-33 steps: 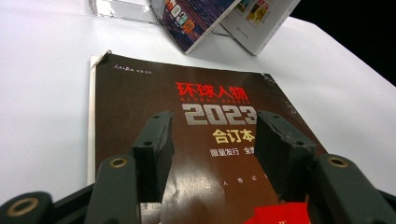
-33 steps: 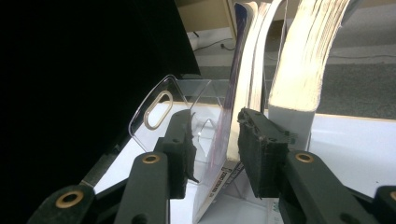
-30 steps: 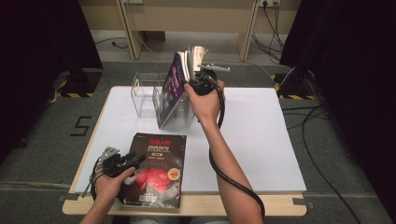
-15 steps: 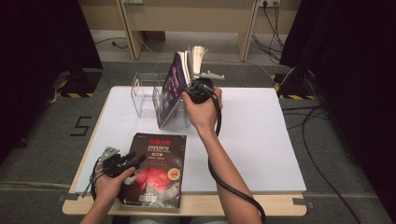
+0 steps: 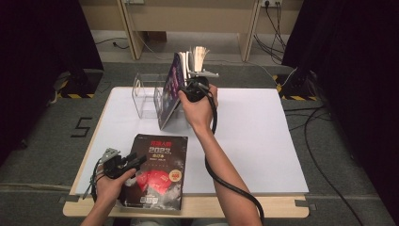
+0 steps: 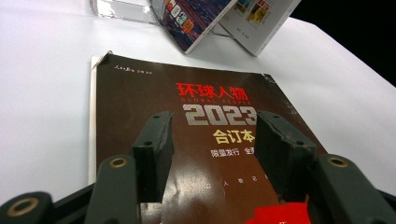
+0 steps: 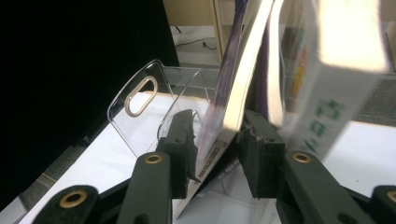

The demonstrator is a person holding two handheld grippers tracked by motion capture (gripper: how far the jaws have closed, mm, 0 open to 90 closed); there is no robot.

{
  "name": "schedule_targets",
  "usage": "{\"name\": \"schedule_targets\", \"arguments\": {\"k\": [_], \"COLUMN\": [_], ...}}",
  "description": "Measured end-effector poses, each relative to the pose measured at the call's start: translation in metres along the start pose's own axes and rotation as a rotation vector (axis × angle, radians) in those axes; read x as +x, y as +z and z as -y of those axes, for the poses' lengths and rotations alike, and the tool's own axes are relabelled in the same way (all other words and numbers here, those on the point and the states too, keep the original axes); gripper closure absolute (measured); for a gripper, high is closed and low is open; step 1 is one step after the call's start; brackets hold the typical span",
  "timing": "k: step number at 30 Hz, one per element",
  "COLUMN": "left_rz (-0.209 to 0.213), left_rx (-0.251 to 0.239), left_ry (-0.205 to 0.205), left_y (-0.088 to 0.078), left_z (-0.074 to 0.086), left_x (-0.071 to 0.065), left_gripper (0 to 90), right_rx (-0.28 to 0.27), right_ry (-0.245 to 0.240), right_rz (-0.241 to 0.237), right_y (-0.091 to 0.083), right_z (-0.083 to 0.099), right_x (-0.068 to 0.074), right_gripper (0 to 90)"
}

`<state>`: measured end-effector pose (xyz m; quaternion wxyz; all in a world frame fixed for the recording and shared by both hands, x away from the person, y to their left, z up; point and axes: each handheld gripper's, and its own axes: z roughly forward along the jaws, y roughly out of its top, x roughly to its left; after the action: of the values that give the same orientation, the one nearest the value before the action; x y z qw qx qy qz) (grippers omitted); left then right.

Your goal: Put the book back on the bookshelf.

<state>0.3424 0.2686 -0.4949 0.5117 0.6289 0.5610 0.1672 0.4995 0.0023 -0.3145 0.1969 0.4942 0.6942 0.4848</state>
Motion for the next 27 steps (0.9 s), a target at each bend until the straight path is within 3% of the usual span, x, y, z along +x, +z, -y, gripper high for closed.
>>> {"name": "schedule_targets", "arguments": {"k": [10,14,18,27], "left_rz": [0.002,-0.001,-0.001,-0.001], "left_rx": [0.002,-0.001,0.000,-0.001], "left_ry": [-0.001,-0.003,-0.002,-0.001], "left_y": [0.000,0.000,0.000,0.000], "left_z": [0.000,0.000,0.000,0.000], "left_x": [0.000,0.001,0.000,0.000], "left_gripper": [46.6,46.6,46.6,46.6], "right_rx": [0.046,0.049,0.091,0.055], "right_ry": [-0.012,0.001,0.039,0.055], "right_rz": [0.000,0.014,-0.024,-0.052], "right_y": [0.008,0.008,0.008,0.006], "right_z": [-0.018,-0.019,-0.026,-0.032], "right_x": [0.012,0.014,0.012,0.012], "right_gripper": [72.8,73.6,71.1,68.9]}}
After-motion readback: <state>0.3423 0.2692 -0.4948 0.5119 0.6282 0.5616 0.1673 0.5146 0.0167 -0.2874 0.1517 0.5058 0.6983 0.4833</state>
